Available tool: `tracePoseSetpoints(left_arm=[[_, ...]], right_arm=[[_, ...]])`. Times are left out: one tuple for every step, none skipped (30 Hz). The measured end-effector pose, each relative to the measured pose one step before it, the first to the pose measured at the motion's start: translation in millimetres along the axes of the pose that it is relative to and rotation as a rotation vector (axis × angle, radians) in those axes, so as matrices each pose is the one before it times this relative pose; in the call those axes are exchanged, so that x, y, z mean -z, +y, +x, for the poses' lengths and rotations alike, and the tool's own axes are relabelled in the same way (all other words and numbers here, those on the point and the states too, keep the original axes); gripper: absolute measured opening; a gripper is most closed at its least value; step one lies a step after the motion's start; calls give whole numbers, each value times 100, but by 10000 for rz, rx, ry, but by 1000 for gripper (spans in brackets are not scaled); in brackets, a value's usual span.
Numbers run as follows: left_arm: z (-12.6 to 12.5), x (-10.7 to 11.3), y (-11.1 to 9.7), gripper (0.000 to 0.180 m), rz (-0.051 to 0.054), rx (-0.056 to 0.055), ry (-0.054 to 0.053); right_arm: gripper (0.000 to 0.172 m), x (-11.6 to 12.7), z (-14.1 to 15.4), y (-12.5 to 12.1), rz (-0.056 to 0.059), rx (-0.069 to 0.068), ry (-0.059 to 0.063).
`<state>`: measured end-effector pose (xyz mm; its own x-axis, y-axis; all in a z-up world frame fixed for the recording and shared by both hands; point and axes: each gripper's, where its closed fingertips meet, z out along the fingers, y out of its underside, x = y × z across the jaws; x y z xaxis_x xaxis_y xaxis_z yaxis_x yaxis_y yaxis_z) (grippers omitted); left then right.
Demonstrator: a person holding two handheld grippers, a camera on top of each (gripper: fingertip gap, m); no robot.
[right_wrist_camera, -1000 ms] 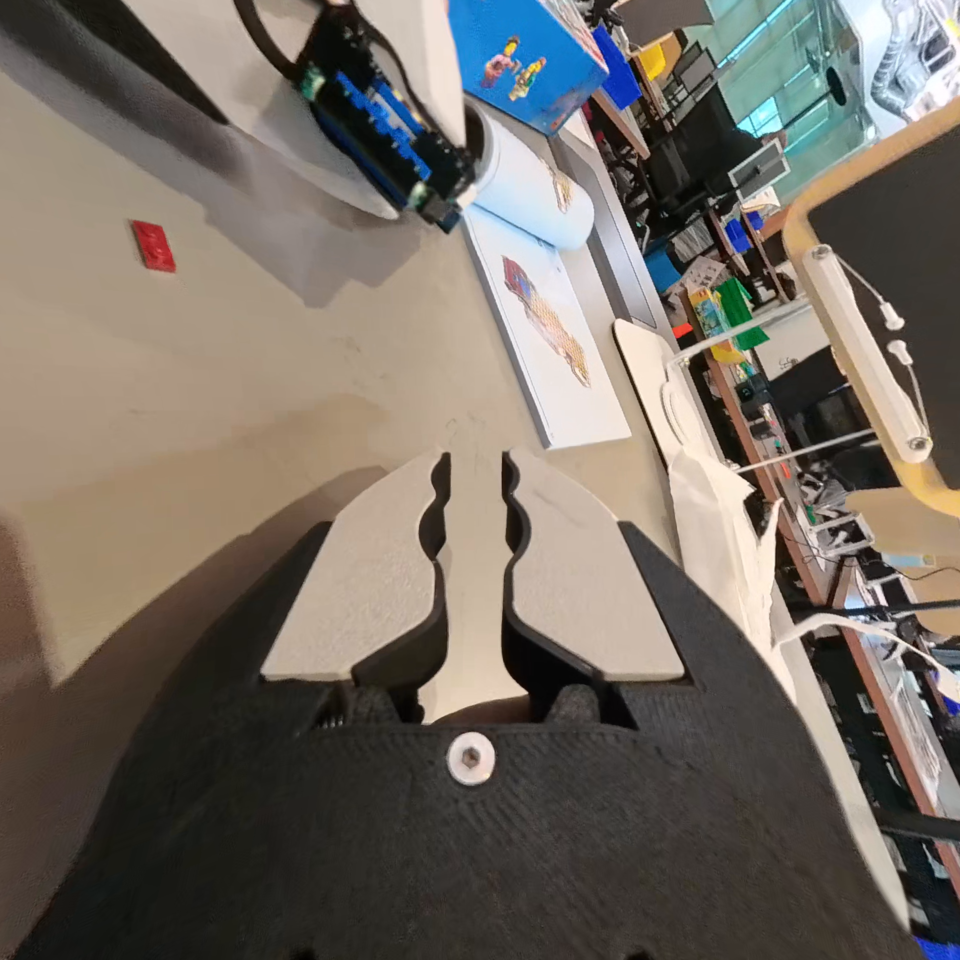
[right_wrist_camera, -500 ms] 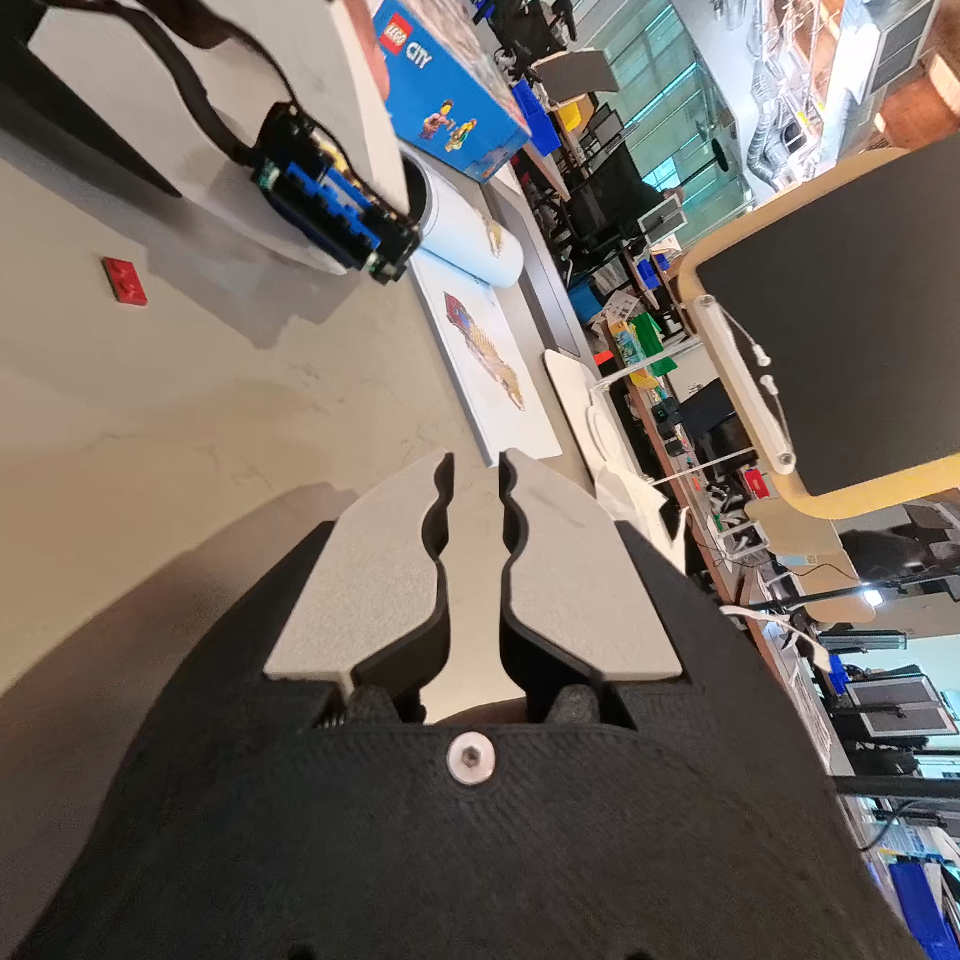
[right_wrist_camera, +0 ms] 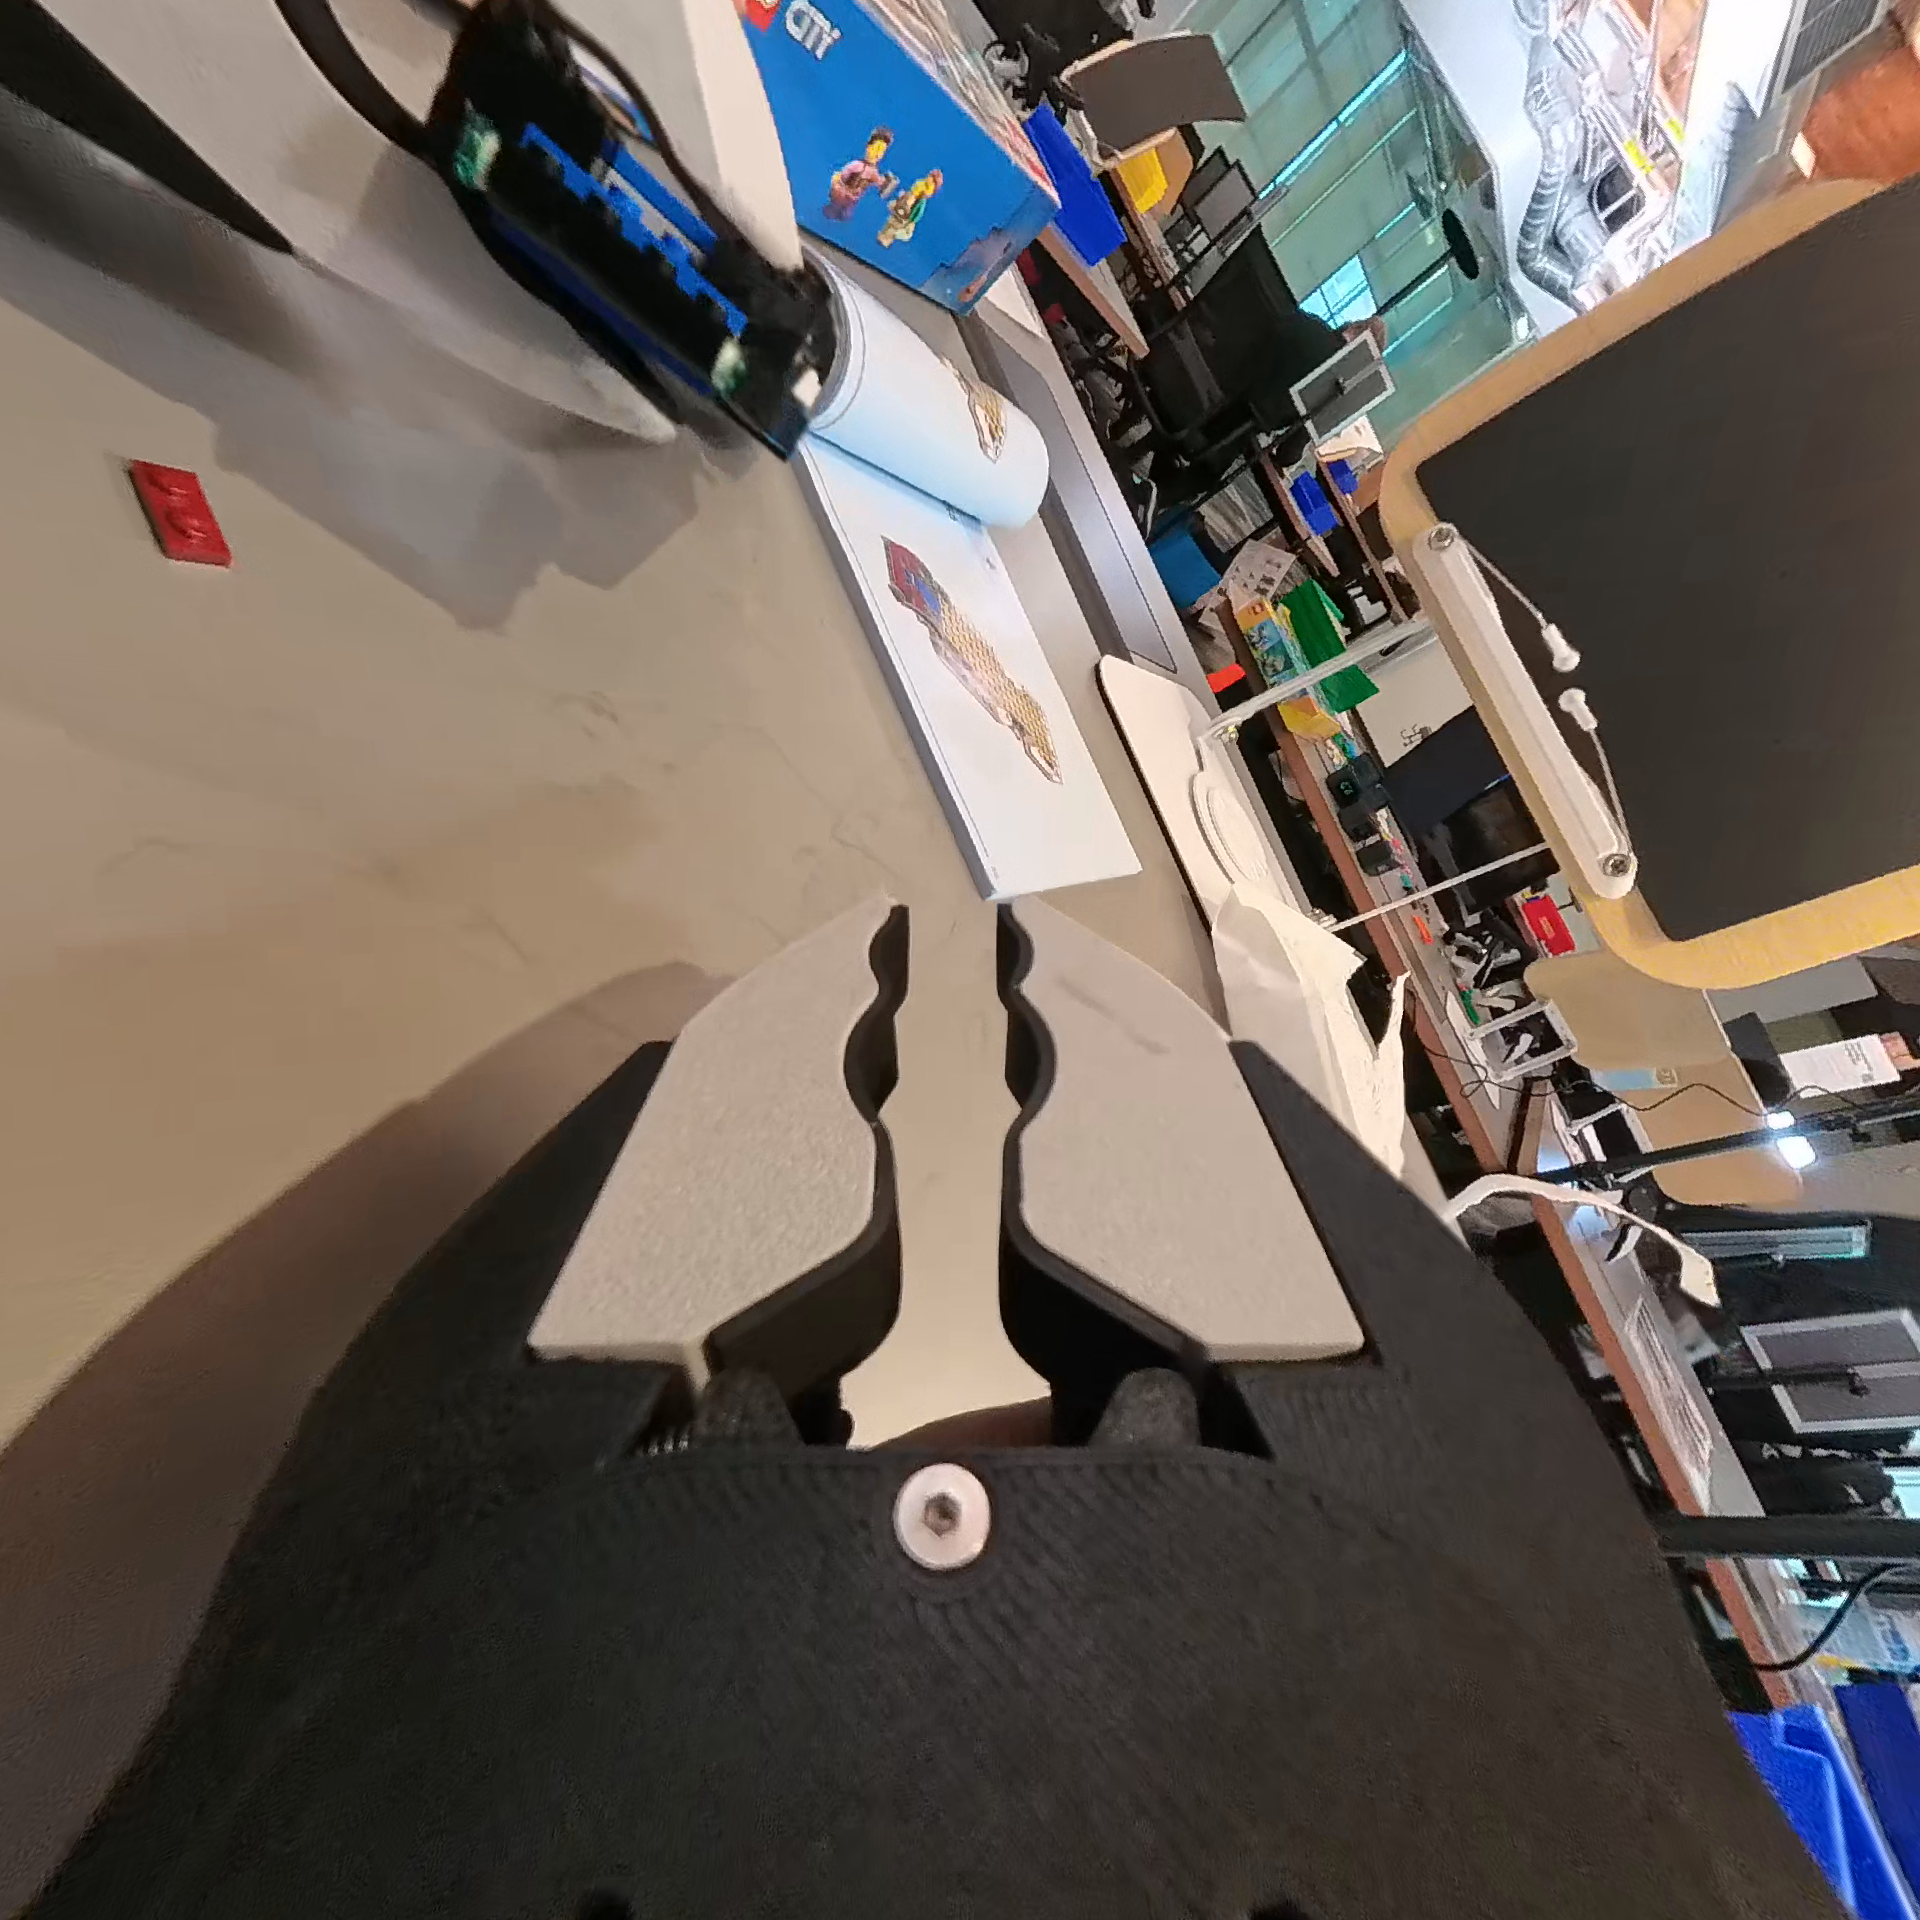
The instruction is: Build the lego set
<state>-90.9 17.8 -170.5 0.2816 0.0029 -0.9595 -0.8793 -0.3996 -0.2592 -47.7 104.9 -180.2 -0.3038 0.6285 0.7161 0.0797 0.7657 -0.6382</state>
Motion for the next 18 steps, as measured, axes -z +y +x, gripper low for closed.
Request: tracePoseSetpoints(left_arm=[[-66, 34, 18, 27, 27, 103, 11], [-23, 30, 13, 27, 23, 74, 20], [16, 14, 43, 27, 8, 61, 30], [20, -9, 65, 27, -7, 54, 24], [2, -43, 133, 27, -45, 54, 12], [5, -61, 150, 27, -63, 57, -2], [46, -65, 157, 27, -63, 28, 0], [113, -88, 132, 27, -61, -30, 15], [165, -99, 147, 27, -75, -80, 45], [136, -79, 118, 27, -81, -85, 39], [63, -22, 54, 27, -53, -68, 9], [-41, 10, -28, 27, -14, -32, -40], [-85, 60, -93, 27, 14, -10, -51], [-138, 60, -119, 27, 23, -14, -77], [-166, 92, -123, 27, 17, -22, -91], [-136, 100, -142, 27, 18, -38, -87], [-113, 124, -162, 28, 32, -52, -72], [-62, 100, -181, 28, 41, -67, -55]], right_arm=[[16, -84, 6, 200, -58, -42, 1], [15, -76, -18, 194, -37, -41, -5], [15, -70, 12, 162, -16, -54, 24], [15, -58, 35, 167, -19, -43, 38], [14, -5, 61, 133, -17, 17, 52], [14, 51, 157, 108, 0, 96, 126], [13, 92, 204, 130, 12, 125, 177], [13, 69, 192, 159, 18, 71, 156], [13, 22, 137, 205, -30, 1, 91], [13, 14, 141, 161, -66, -26, 44], [13, 90, 173, 11, -17, -17, 65], [13, 195, 242, -132, 34, 22, 99], [14, 275, 321, -218, 51, 83, 146], [13, 313, 356, -275, 92, 112, 169], [14, 291, 376, -263, 90, 80, 154], [14, 225, 395, -219, 69, 5, 129], [14, 182, 416, -226, 64, -74, 107], [14, 160, 382, -256, 60, -134, 69]])
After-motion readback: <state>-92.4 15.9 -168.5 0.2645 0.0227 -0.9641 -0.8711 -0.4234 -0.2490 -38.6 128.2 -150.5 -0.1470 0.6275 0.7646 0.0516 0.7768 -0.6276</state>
